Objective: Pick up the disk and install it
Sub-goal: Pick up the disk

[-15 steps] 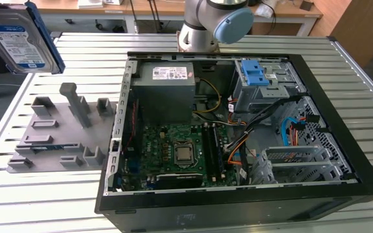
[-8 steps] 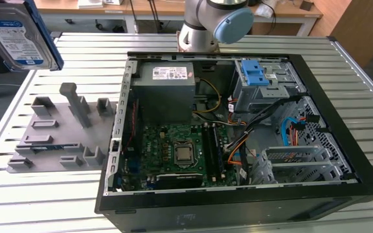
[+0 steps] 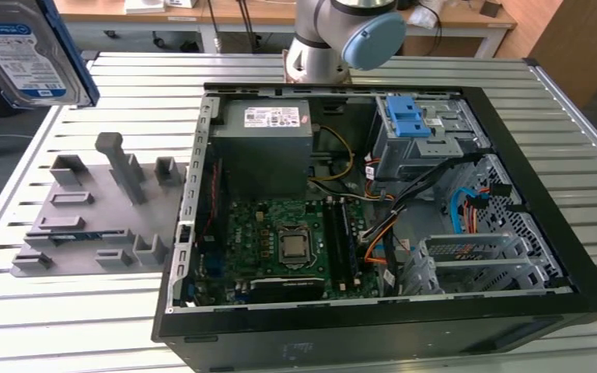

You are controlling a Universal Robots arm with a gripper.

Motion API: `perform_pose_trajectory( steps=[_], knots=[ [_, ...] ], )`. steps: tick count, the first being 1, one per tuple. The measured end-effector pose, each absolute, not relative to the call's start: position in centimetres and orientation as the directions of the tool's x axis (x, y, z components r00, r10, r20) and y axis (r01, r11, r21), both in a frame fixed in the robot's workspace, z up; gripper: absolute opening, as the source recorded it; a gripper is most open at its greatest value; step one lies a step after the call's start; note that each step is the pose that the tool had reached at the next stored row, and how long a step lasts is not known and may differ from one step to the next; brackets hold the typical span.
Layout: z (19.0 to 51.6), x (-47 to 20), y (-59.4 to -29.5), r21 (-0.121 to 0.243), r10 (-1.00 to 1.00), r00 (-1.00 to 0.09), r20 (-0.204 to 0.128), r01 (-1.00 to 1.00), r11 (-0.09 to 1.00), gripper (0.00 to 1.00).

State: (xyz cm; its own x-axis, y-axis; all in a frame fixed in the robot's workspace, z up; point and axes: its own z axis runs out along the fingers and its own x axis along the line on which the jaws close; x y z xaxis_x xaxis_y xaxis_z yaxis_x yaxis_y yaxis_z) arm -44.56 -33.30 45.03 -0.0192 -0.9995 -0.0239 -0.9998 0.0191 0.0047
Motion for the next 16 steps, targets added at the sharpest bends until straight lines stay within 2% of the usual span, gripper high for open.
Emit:
perform_pose_trajectory(
  steps=[16],
  knots=[
    [47.2, -44.6, -33.3, -0.002, -1.0, -0.019, -0.024, -1.0, 0.019, 0.37]
  ],
)
